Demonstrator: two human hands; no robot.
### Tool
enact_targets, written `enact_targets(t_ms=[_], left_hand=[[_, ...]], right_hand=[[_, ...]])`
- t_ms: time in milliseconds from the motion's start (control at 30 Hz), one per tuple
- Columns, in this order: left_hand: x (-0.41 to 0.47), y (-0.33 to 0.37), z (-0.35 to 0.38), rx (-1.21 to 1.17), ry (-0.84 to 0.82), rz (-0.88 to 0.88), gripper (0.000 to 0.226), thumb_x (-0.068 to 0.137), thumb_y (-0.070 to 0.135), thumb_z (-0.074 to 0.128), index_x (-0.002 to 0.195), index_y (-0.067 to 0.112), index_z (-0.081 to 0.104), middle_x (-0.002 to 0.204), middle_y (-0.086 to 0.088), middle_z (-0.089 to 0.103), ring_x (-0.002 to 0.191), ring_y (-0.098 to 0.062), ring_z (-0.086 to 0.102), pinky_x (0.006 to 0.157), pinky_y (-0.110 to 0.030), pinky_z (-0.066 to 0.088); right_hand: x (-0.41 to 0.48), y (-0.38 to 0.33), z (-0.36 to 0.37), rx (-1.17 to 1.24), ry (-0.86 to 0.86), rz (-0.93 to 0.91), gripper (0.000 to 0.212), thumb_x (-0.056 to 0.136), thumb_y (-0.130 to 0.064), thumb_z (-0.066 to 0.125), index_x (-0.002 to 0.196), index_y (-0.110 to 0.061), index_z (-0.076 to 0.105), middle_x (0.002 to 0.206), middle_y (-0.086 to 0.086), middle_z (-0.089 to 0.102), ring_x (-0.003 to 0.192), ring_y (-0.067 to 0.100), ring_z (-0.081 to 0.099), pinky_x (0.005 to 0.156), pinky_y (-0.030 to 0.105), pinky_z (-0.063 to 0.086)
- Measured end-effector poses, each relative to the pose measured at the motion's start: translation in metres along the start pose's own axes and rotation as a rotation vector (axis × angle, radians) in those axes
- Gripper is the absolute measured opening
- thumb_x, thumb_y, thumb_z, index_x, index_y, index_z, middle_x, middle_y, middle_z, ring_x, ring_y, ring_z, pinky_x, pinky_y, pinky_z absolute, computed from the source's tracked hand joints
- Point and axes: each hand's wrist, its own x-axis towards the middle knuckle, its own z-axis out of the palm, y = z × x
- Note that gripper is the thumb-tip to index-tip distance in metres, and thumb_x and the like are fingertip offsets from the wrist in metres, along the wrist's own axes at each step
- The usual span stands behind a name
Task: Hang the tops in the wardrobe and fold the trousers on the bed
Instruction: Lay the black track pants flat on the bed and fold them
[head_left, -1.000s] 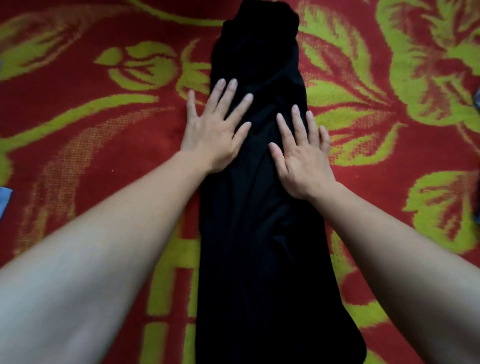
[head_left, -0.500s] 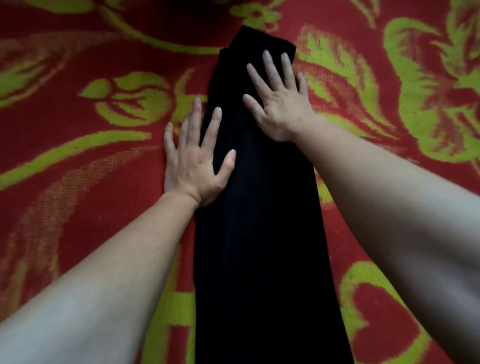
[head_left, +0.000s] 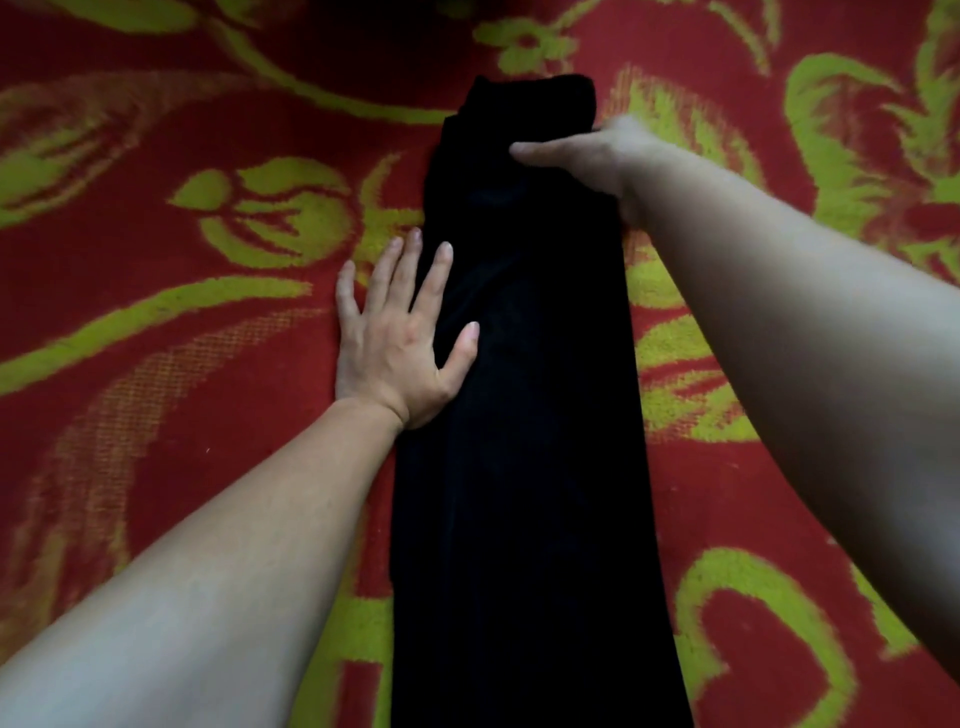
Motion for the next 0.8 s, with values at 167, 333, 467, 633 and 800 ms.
enact_targets(t_ms=[167,333,467,633,800], left_hand=[[0.004,0.000,0.001,0.047,-0.036,-0.006,0.076,0.092,0.063,0.017,0.157,0.025,0.010,0.165,-0.006,0.006,0.151,-0.021,0.003,0.119,-0.056,0.001],[0.007,0.005,-0.004,0.127,-0.116,-0.043,0.073,0.096,0.061,0.015,0.157,0.022,0.004,0.165,-0.005,-0.006,0.151,-0.020,-0.008,0.118,-0.058,-0.001],[-0.010,0.000,-0.014,-0.079,-0.125,-0.060,0.068,0.099,0.046,0.037,0.156,0.013,0.018,0.165,-0.010,0.004,0.152,-0.021,-0.001,0.121,-0.050,-0.003],[-0.143,0.008,-0.029,-0.547,0.343,-0.341,0.037,0.095,0.028,0.046,0.114,0.005,0.067,0.118,-0.015,0.062,0.117,-0.031,0.055,0.104,-0.031,0.036],[-0.221,0.060,-0.042,-0.877,0.069,-0.546,0.029,0.098,0.041,0.044,0.097,0.022,0.065,0.084,0.002,0.065,0.084,-0.024,0.063,0.078,-0.035,0.048]], right_hand=[[-0.028,0.023,-0.004,0.385,-0.159,-0.133,0.042,0.081,-0.022,0.081,0.118,-0.006,0.067,0.098,0.010,0.077,0.085,0.025,0.076,0.069,0.034,0.060],[-0.090,0.045,-0.004,0.088,0.073,-0.518,0.034,0.069,-0.026,0.080,0.102,-0.020,0.072,0.094,-0.003,0.074,0.089,0.013,0.071,0.081,0.031,0.057],[-0.156,0.071,-0.011,-0.414,0.171,-0.839,0.046,0.065,-0.015,0.063,0.108,-0.028,0.073,0.105,0.002,0.060,0.097,0.017,0.061,0.087,0.032,0.050],[-0.244,0.150,-0.001,-0.464,0.189,-0.973,0.052,0.063,-0.011,0.057,0.114,-0.013,0.068,0.115,0.011,0.056,0.107,0.026,0.058,0.084,0.038,0.053],[-0.290,0.242,0.016,-0.919,0.040,-0.723,0.065,0.071,-0.021,0.070,0.135,-0.020,0.059,0.139,0.021,0.048,0.135,0.042,0.039,0.111,0.054,0.033]])
